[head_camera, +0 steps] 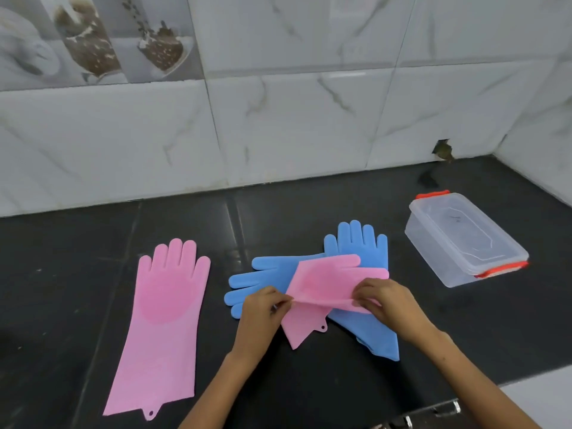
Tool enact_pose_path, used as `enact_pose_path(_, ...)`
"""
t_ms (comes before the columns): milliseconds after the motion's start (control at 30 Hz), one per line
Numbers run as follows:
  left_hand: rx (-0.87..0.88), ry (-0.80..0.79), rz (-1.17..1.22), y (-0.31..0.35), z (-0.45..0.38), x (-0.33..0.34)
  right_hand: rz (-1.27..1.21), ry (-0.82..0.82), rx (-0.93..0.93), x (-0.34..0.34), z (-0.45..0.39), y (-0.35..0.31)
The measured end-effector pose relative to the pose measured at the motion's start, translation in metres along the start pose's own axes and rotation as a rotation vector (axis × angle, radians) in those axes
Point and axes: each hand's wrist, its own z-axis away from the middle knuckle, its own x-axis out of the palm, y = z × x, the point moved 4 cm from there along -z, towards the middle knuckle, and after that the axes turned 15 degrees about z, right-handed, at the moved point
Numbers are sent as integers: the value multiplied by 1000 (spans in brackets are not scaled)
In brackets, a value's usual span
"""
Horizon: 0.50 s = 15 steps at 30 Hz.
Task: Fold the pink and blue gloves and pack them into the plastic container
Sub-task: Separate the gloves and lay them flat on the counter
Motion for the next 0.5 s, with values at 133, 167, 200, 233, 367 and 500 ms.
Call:
enact_pose_path(133,-57,158,169,6,-2,-31,-98,124,-14,-35,-28,-16)
enact_pose_path(167,-80,185,200,7,-3,-40,-112,133,-48,-44,-38,-24)
enact_pose_path(200,-105,208,228,8,-2,-52,-121,143,-92,-51,-51,-34)
enact_pose_path(233,-123,230,244,10,-1,-65,-128,154,-137,-58,-63,-45)
enact_pose_path(367,-105,353,162,26,8,-125,-132,212,-300,-77,-112,-100)
enact_pose_path(500,-20,491,-94,51,22,-184,-177,300,-438,-98,-161,-168)
